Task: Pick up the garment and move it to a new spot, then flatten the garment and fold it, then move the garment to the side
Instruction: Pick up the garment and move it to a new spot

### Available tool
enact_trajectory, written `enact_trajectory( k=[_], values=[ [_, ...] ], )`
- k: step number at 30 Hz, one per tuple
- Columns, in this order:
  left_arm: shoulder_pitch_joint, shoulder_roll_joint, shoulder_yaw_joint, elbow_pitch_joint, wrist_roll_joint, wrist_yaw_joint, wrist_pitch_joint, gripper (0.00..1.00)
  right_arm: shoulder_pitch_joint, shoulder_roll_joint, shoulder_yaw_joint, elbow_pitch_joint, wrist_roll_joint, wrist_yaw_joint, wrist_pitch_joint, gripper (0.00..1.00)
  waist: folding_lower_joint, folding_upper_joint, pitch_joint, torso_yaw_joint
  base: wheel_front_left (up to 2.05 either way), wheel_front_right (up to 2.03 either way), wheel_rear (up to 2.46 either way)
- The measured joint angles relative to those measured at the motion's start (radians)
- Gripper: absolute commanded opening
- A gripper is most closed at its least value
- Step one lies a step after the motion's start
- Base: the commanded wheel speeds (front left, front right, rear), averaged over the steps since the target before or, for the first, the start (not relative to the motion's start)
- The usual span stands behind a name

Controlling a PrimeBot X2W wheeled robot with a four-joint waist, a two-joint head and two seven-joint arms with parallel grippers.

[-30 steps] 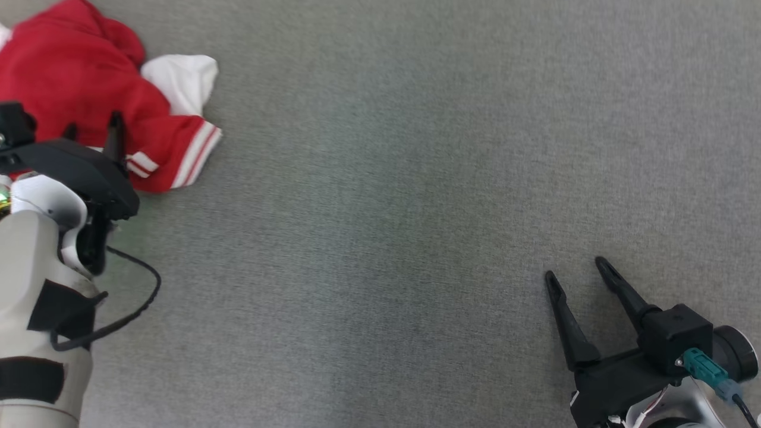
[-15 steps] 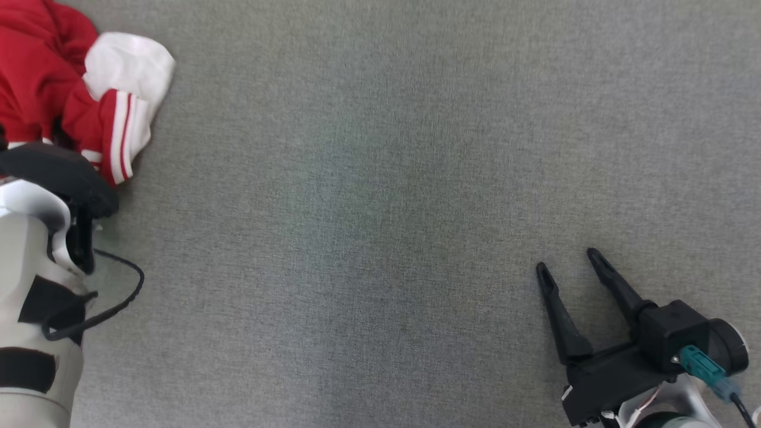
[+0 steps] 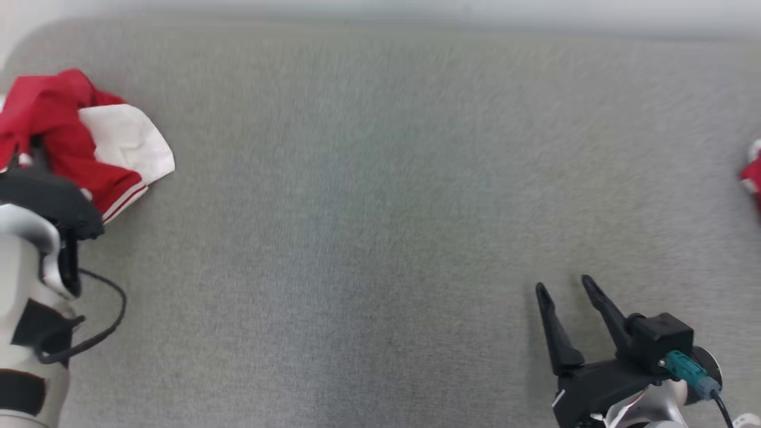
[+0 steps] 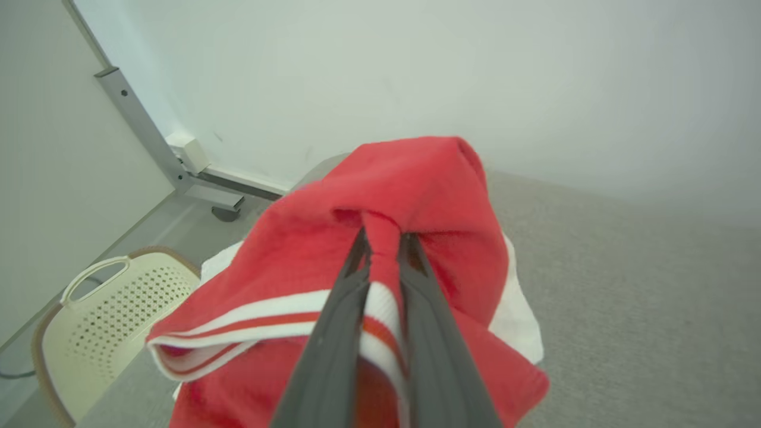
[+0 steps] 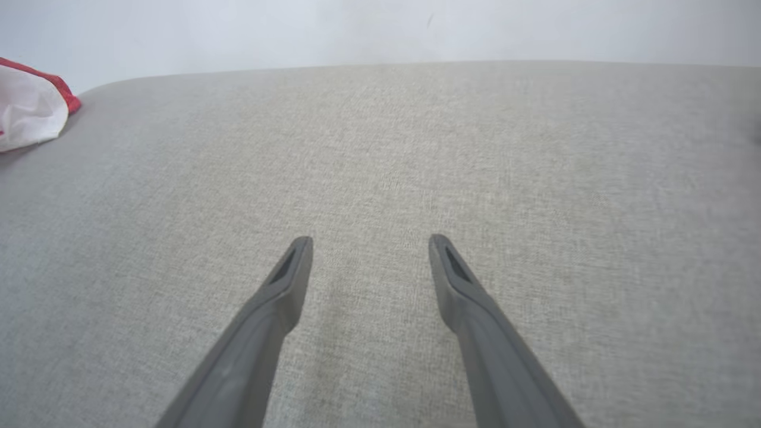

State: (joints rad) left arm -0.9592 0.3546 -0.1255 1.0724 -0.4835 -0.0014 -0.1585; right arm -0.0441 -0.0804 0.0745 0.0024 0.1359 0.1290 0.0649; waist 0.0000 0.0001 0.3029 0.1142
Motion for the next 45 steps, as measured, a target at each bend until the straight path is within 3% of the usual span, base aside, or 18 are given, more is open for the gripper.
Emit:
enact_trajectory(
  k=[4,10,15,22,30,37,38,39,40,45],
  values=[
    [0.022,-0.016,-0.042,-0.057,0.028,-0.017,-0.016,0.00,0.003,0.014,-0.034,0.041,0.004,0.000,-0.031,1.00,-0.0002,-0.0001,-0.073,-0.020,0.00,0.00,0.00],
    [0.063,-0.084,-0.110,-0.178,0.053,-0.053,0.013,0.00,0.007,0.025,-0.074,0.072,0.005,0.000,-0.057,1.00,-0.0002,-0.0001,-0.177,-0.060,0.00,0.00,0.00],
    [0.097,-0.155,-0.135,-0.337,0.032,-0.069,0.046,0.00,0.013,0.028,-0.083,0.086,0.017,0.000,-0.065,1.00,-0.0002,-0.0001,-0.238,-0.111,0.00,0.00,0.00],
    [0.159,-0.198,-0.168,-0.561,0.006,-0.067,0.109,0.00,0.020,0.029,-0.075,0.112,0.061,0.000,-0.085,1.00,-0.0002,-0.0001,-0.279,-0.183,0.00,0.00,0.00],
    [0.311,-0.236,-0.257,-0.793,0.014,-0.006,0.241,0.00,0.024,0.029,-0.075,0.137,0.074,0.000,-0.107,1.00,-0.0002,-0.0001,-0.296,-0.253,0.00,0.00,0.00],
    [0.454,-0.262,-0.265,-0.757,-0.041,0.038,0.274,0.00,0.006,0.030,-0.059,0.155,0.092,0.000,-0.125,1.00,0.0000,0.0000,-0.267,-0.274,0.00,0.00,0.00],
    [0.467,-0.263,-0.268,-0.742,-0.045,0.040,0.268,0.15,0.004,0.030,-0.057,0.160,0.092,0.000,-0.127,1.00,0.0000,0.0000,-0.263,-0.275,0.00,0.00,0.00],
    [0.479,-0.266,-0.272,-0.723,-0.045,0.047,0.264,0.82,0.003,0.029,-0.052,0.166,0.094,0.000,-0.128,1.00,0.0000,-0.0001,-0.260,-0.277,0.00,0.00,0.00],
    [0.491,-0.268,-0.271,-0.702,-0.046,0.054,0.259,1.00,0.002,0.030,-0.048,0.170,0.096,0.000,-0.130,1.00,0.0000,0.0000,-0.256,-0.279,0.00,0.00,0.00],
    [0.537,-0.279,-0.259,-0.619,-0.086,0.069,0.251,1.00,-0.022,0.030,-0.030,0.181,0.109,0.000,-0.136,1.00,0.0000,0.0000,-0.237,-0.283,0.00,0.00,0.00]
  ],
)
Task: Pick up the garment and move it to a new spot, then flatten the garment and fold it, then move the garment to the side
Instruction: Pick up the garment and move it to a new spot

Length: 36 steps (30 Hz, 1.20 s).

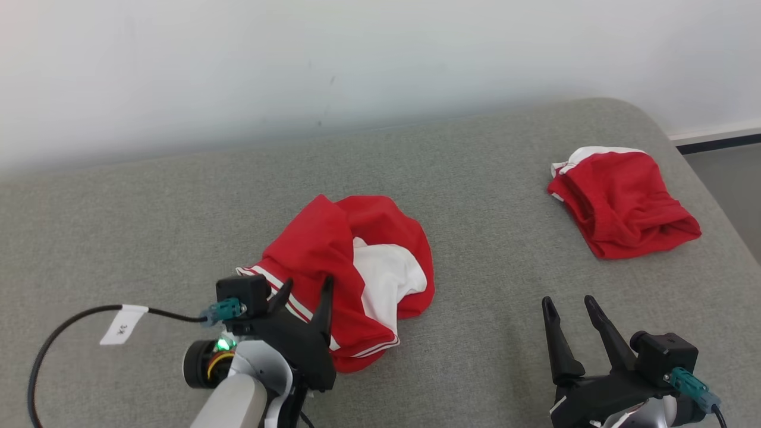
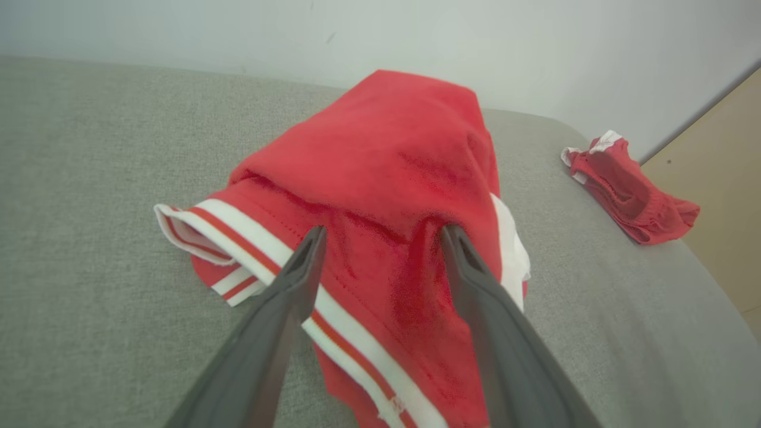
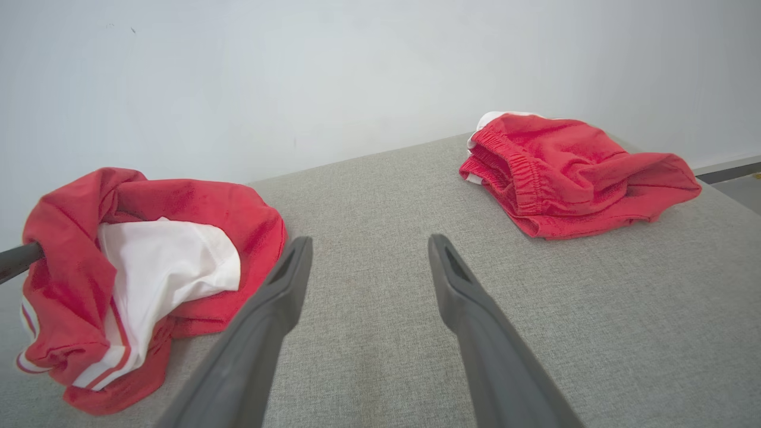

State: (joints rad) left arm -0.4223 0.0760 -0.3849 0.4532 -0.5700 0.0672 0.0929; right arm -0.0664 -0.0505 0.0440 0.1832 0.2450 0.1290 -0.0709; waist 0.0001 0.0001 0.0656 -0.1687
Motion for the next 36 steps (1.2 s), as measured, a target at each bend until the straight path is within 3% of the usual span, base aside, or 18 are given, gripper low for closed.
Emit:
enact_trajectory(
  k=[7,18,26,36],
  values=[
    [0.028,-0.007,-0.006,0.006,-0.030,-0.035,-0.078,1.00,-0.005,0.000,-0.005,0.007,-0.008,0.000,-0.001,1.00,0.0000,0.0000,0.018,0.035,0.00,0.00,0.00],
    [0.123,0.061,0.001,-0.152,0.075,-0.041,-0.331,1.00,0.008,0.000,-0.067,-0.005,-0.009,0.000,-0.023,1.00,0.0000,0.0000,0.019,0.115,0.00,0.00,0.00],
    [0.276,0.081,0.104,-0.279,0.170,-0.034,-0.356,1.00,0.037,0.000,-0.100,0.023,-0.008,0.000,-0.052,1.00,0.0000,0.0000,-0.005,0.185,0.00,0.00,0.00],
    [0.417,0.088,0.207,-0.328,0.267,-0.091,-0.356,1.00,0.071,0.000,-0.121,0.031,-0.018,0.000,-0.036,1.00,-0.0001,0.0000,-0.046,0.247,0.00,0.00,0.00]
  ],
)
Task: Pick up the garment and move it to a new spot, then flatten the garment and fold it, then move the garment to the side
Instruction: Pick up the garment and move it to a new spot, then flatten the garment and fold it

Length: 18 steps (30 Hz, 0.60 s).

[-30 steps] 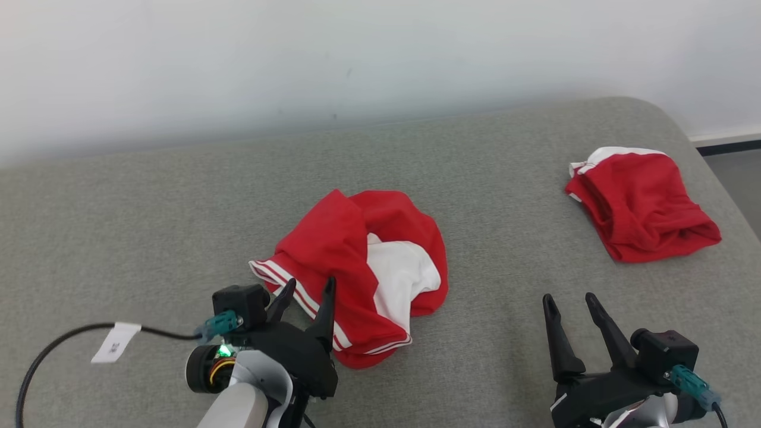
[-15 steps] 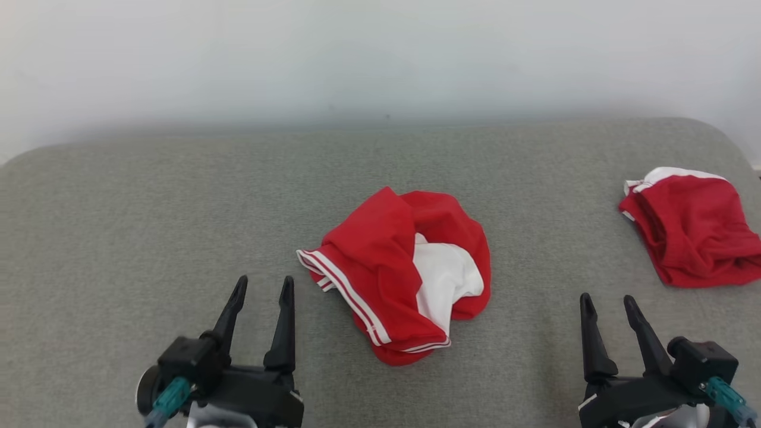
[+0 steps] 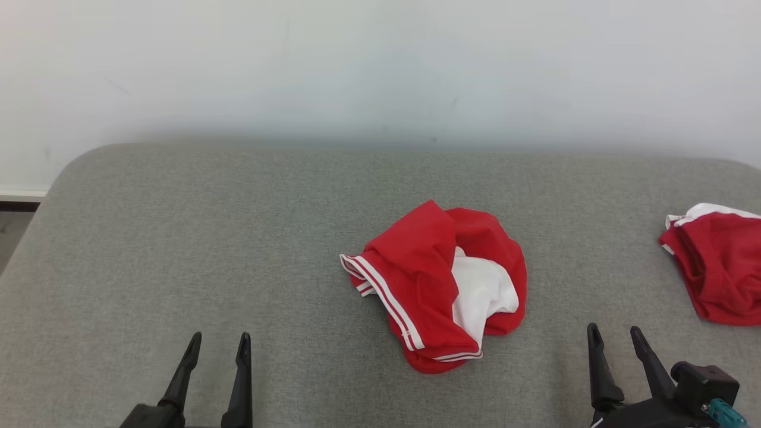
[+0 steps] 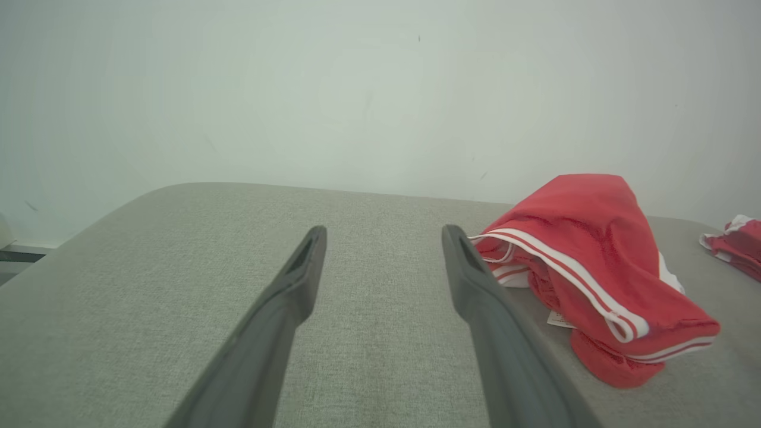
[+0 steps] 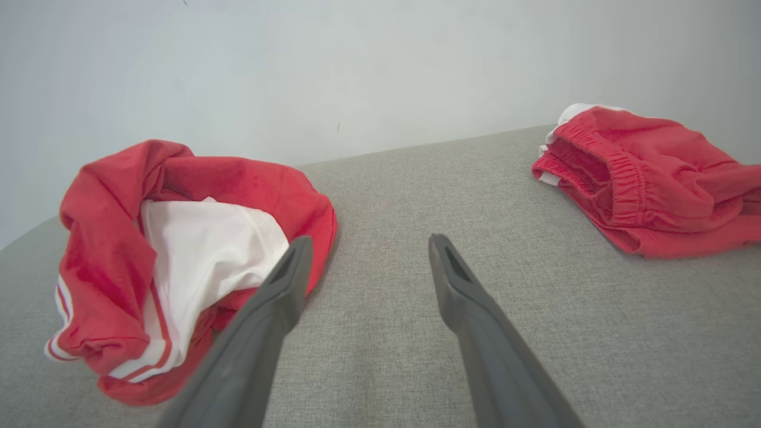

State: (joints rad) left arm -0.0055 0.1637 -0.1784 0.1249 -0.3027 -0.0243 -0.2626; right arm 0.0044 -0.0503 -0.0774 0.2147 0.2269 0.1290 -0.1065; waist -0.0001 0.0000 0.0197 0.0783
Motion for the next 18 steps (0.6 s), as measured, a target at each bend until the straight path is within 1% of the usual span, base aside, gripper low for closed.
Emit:
enact_trajectory(
  k=[6,18],
  values=[
    [0.024,-0.018,0.049,0.012,0.025,-0.020,0.000,1.00,0.014,0.000,0.001,-0.001,-0.005,0.000,0.001,1.00,0.0000,0.0000,-0.008,0.015,0.00,0.00,0.00],
    [0.025,-0.060,0.089,0.023,0.064,-0.049,0.000,1.00,0.015,0.000,0.007,-0.003,-0.005,0.000,0.004,1.00,0.0000,0.0000,-0.003,-0.002,0.00,0.00,0.00]
  ],
)
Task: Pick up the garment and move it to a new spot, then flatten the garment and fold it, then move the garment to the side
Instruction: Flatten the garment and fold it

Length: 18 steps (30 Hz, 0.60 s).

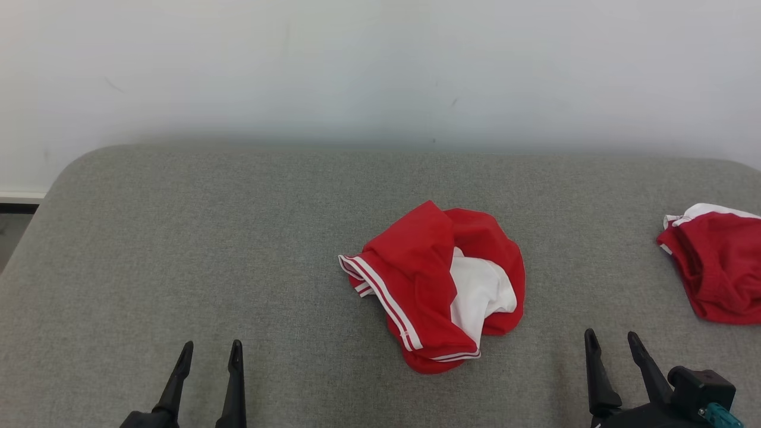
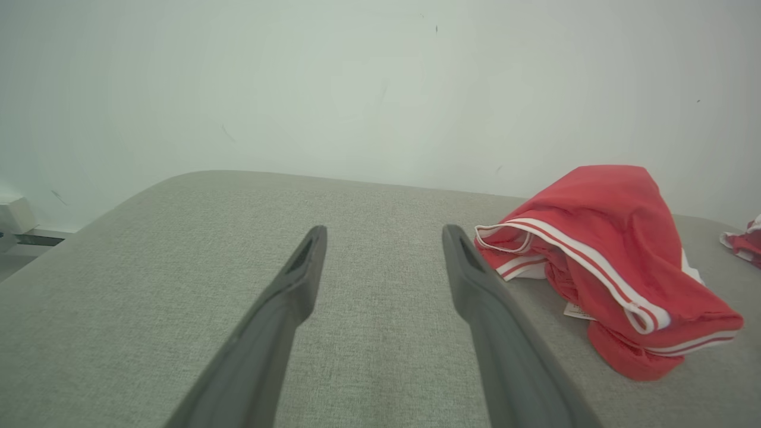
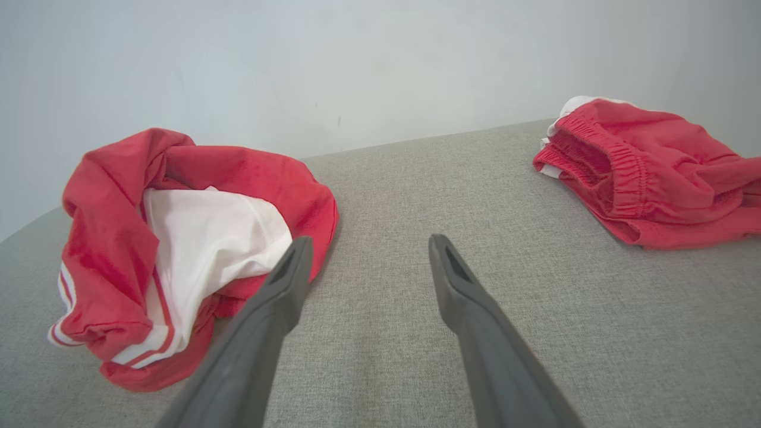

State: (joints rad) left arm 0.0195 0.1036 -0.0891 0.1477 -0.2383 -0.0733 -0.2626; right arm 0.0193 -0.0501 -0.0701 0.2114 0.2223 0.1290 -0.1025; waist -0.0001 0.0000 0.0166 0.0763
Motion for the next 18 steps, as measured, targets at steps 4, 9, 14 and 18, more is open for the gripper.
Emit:
enact_trajectory(
  k=[4,9,14,18],
  values=[
    [-0.002,-0.007,0.007,0.007,0.010,-0.011,0.000,1.00,0.000,0.000,0.002,0.000,0.000,0.000,0.003,1.00,0.0000,0.0000,0.001,-0.003,0.00,0.00,0.00],
    [-0.004,-0.012,0.016,0.009,0.019,-0.017,0.000,1.00,0.000,0.000,0.005,0.000,0.000,0.000,0.006,1.00,0.0000,0.0000,0.002,-0.004,0.00,0.00,0.00],
    [-0.005,-0.021,0.018,0.016,0.025,-0.032,0.000,1.00,-0.001,0.000,0.008,-0.001,0.000,0.000,0.006,1.00,0.0001,-0.0001,0.008,-0.006,0.00,0.00,0.00],
    [-0.013,-0.027,0.004,0.033,0.026,-0.041,0.000,1.00,-0.004,0.000,0.011,-0.002,0.000,0.000,0.007,1.00,0.0000,0.0000,0.013,-0.010,0.00,0.00,0.00]
  ],
)
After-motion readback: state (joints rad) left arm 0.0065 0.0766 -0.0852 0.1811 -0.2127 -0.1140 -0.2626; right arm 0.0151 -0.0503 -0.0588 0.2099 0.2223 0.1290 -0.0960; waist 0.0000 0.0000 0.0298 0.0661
